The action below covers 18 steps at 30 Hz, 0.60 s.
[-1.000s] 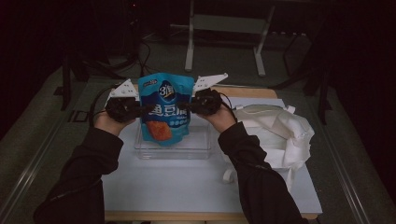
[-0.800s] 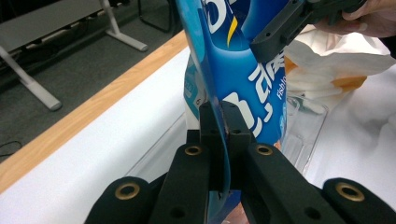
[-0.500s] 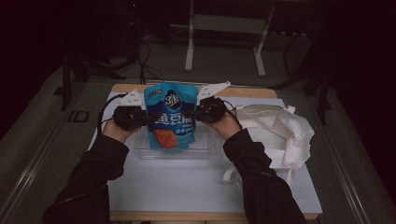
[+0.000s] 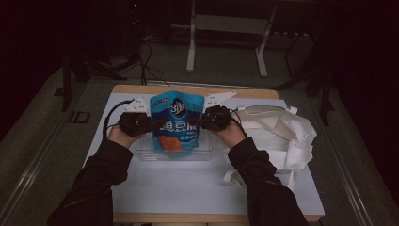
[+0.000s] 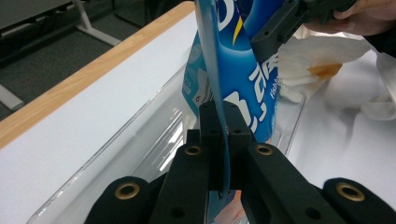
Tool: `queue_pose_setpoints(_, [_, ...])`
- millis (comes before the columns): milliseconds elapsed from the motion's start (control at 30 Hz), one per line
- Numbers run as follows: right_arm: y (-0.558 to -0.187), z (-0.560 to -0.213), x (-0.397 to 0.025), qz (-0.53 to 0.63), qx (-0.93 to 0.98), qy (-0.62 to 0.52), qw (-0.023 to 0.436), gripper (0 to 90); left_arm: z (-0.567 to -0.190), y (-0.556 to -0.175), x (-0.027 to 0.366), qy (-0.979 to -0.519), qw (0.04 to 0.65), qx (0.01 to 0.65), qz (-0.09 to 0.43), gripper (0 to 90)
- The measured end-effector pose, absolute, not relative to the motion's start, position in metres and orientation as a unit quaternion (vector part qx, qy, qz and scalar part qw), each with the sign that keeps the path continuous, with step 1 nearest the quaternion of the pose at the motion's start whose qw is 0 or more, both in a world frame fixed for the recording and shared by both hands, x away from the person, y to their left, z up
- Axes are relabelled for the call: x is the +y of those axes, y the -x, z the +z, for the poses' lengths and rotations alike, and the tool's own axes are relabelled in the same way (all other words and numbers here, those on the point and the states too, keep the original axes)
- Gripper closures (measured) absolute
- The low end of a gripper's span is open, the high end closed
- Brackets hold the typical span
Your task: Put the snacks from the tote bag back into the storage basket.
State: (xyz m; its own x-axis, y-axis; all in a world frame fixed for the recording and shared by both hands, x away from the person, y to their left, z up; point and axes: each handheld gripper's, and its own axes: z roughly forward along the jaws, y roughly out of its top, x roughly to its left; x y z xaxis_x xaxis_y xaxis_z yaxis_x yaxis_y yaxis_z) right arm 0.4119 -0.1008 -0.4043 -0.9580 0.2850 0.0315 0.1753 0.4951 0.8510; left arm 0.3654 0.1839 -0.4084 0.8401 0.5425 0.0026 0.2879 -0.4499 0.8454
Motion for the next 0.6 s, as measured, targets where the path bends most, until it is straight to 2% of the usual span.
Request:
queue_pose_setpoints(433, [-0.406, -0.413, -0.106, 0.496, 0.859, -0.123, 0.042, 87.1, -0.419, -0.355, 0.190, -0.833, 0.485, 0.234, 0.130, 89.4])
queue_pose_setpoints(600, [-0.402, -0.415, -0.107, 0.502, 0.855, -0.122, 0.049, 86.6, -0.420, -0.350, 0.188, -0.833, 0.483, 0.230, 0.143, 88.8])
